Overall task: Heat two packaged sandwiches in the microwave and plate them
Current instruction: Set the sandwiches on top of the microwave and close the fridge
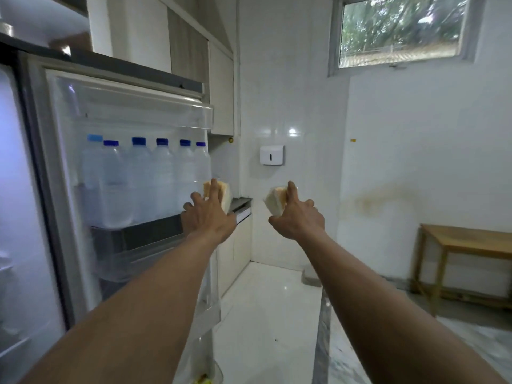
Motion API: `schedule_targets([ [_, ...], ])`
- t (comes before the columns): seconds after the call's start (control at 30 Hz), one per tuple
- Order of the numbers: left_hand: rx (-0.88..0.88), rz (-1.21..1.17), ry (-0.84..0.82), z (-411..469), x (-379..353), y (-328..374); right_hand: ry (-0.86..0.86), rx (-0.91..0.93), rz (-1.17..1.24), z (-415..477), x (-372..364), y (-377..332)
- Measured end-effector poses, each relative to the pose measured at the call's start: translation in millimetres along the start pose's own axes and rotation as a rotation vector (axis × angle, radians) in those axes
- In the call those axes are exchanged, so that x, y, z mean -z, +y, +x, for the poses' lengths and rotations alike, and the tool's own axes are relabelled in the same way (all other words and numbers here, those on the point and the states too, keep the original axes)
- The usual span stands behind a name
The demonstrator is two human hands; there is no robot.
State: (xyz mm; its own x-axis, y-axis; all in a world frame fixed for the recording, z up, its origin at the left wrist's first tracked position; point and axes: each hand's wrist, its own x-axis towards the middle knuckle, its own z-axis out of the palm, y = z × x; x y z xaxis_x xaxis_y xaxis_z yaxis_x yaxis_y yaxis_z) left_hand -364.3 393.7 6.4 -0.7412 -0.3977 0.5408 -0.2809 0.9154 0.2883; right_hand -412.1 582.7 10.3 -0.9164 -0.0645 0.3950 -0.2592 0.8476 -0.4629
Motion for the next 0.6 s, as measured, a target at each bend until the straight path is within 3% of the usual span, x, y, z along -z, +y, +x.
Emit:
schedule_targets([
  [0.33,-0.014,-0.059,0.016,93,-94,97,0.039,-0.019,-0.02,124,-9,76],
  [0.6,0.017,-0.043,-0.008,159,-168,131,0.027,-0.027,-0.049,217,-45,115],
])
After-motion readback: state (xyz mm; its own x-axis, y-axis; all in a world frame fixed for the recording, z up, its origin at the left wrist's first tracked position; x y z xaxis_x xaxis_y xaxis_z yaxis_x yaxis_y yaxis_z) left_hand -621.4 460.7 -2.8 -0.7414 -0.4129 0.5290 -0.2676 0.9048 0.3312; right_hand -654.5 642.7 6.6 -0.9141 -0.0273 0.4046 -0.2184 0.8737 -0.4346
